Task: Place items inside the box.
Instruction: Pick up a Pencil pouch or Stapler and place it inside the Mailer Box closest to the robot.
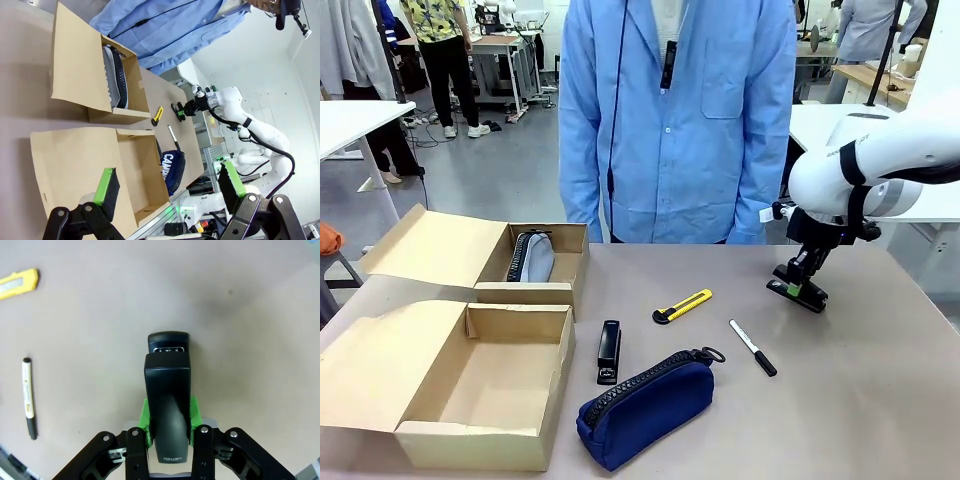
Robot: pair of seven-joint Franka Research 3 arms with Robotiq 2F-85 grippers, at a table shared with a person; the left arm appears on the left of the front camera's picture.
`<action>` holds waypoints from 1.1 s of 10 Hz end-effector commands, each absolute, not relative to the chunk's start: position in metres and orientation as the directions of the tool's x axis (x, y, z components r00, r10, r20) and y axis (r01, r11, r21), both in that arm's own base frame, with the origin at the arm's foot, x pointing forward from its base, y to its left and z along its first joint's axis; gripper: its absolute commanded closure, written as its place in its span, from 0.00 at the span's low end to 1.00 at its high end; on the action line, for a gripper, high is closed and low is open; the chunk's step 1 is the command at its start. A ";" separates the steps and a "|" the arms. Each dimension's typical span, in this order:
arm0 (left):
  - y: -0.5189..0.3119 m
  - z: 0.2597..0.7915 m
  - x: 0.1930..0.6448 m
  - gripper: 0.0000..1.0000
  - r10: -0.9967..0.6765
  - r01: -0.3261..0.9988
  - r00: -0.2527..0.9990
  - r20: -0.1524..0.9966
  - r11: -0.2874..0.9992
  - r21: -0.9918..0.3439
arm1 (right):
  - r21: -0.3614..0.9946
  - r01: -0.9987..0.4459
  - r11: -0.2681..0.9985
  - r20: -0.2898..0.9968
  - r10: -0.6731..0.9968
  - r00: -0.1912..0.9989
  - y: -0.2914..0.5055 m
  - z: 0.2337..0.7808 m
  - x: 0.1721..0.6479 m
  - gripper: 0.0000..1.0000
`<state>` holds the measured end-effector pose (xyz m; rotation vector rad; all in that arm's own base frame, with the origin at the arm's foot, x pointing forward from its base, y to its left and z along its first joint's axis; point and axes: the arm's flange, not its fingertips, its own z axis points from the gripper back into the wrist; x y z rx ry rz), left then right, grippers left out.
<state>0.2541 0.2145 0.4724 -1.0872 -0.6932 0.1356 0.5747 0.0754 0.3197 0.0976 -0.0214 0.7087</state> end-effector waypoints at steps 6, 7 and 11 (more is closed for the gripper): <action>0.213 0.474 0.255 0.00 0.428 0.251 0.772 0.471 0.475 -0.843 | 0.502 -0.115 0.857 0.027 0.118 0.993 -0.033 0.403 0.372 1.00; 0.213 0.474 0.255 0.00 0.428 0.251 0.772 0.471 0.475 -0.843 | 0.520 -0.081 0.850 0.039 0.071 0.997 -0.040 0.399 0.352 1.00; 0.213 0.474 0.255 0.00 0.428 0.251 0.772 0.471 0.475 -0.843 | 0.555 -0.096 0.826 0.000 0.115 0.993 -0.054 0.392 0.343 1.00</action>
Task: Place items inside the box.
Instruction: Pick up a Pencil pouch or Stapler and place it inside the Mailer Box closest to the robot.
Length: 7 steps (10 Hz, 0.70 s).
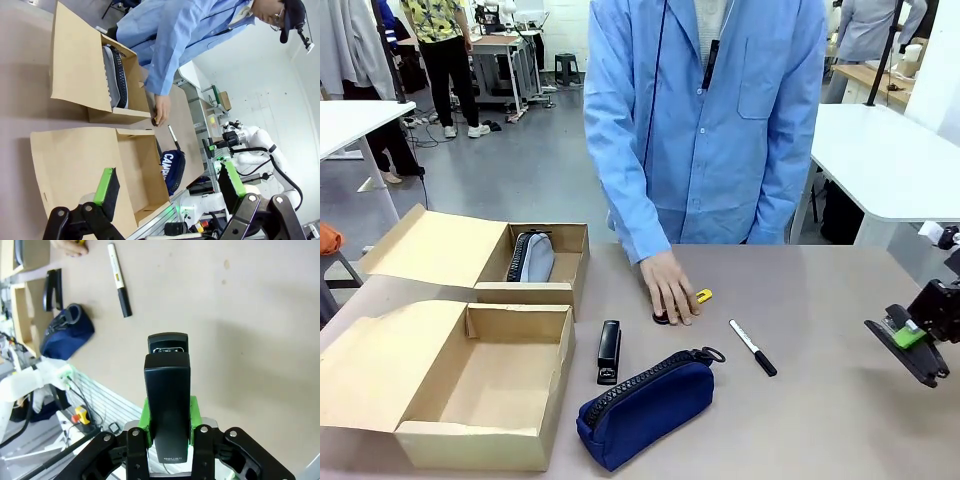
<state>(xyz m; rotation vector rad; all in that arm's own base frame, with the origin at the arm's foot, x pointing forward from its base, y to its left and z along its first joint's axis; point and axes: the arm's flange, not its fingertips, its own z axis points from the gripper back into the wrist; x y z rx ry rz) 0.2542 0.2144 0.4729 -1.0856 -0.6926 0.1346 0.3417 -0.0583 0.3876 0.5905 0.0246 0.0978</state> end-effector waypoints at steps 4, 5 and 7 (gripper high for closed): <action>0.213 0.474 0.255 0.00 0.428 0.251 0.772 0.471 0.475 -0.843 | 0.795 0.090 0.600 -0.083 -0.039 0.996 -0.014 0.406 0.365 0.68; 0.213 0.474 0.255 0.00 0.428 0.251 0.772 0.471 0.475 -0.843 | 0.780 0.128 0.613 -0.083 -0.101 0.991 0.018 0.422 0.352 0.68; 0.213 0.474 0.255 0.00 0.428 0.251 0.772 0.471 0.475 -0.843 | 0.723 0.119 0.681 -0.080 -0.089 0.993 0.049 0.427 0.343 0.68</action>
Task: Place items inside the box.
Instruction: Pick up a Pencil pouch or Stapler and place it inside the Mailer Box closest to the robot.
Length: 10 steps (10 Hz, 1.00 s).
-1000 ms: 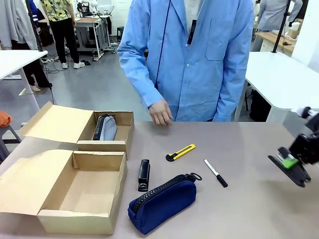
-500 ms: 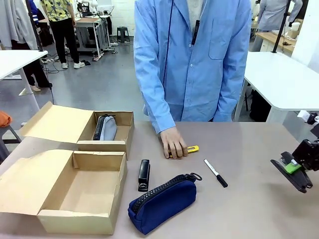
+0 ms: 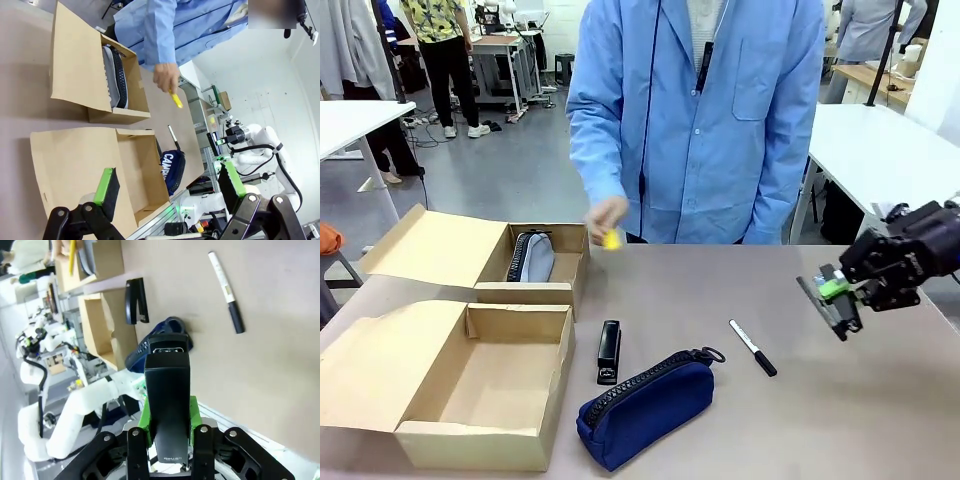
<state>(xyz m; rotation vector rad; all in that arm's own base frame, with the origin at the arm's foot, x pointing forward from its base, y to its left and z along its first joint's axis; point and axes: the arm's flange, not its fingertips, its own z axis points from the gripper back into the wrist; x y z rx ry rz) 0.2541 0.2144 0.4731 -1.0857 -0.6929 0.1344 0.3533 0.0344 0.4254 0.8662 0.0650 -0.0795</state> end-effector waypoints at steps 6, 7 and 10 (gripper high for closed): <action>0.213 0.474 0.255 0.00 0.428 0.251 0.772 0.471 0.475 -0.843 | 0.685 0.069 0.725 0.004 -0.099 0.995 0.157 0.465 0.340 0.68; 0.213 0.474 0.255 0.00 0.428 0.251 0.772 0.471 0.475 -0.843 | 0.708 0.102 0.699 -0.019 -0.126 0.992 0.203 0.478 0.332 0.68; 0.213 0.474 0.255 0.00 0.428 0.251 0.772 0.471 0.475 -0.843 | 0.715 0.093 0.693 -0.069 -0.062 0.996 0.354 0.470 0.296 0.68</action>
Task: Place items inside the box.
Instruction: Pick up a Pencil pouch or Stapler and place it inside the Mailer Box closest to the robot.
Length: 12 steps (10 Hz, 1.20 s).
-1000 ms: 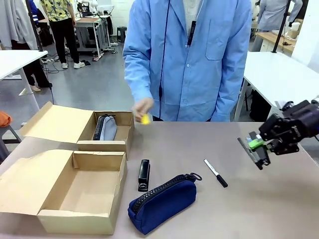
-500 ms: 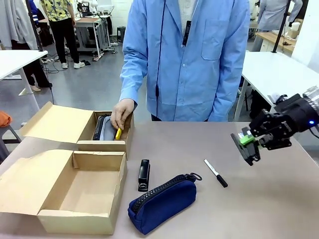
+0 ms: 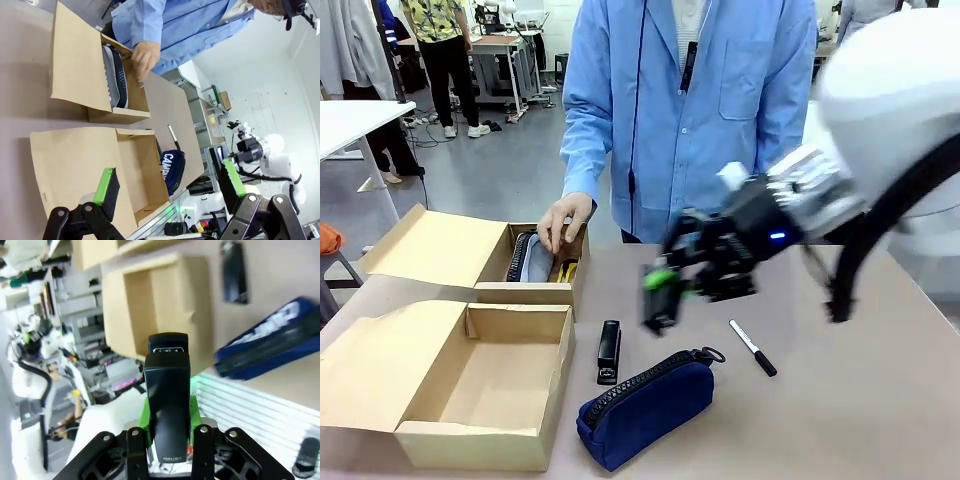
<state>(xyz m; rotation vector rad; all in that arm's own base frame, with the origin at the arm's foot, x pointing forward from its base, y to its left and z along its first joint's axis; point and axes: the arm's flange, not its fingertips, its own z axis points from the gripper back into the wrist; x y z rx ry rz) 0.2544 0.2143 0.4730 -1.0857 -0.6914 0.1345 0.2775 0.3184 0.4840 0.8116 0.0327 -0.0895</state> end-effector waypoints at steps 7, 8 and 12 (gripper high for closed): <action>0.213 0.474 0.255 0.00 0.428 0.251 0.772 0.471 0.475 -0.843 | 0.715 0.030 0.698 -0.051 0.010 0.999 0.439 0.438 0.231 0.68; 0.213 0.474 0.255 0.00 0.428 0.251 0.772 0.471 0.475 -0.843 | 0.708 0.034 0.706 0.011 -0.060 0.998 0.441 0.436 0.220 0.68; 0.213 0.474 0.255 0.00 0.428 0.251 0.772 0.471 0.475 -0.843 | 0.641 0.025 0.767 0.047 -0.072 0.996 0.500 0.431 0.248 0.68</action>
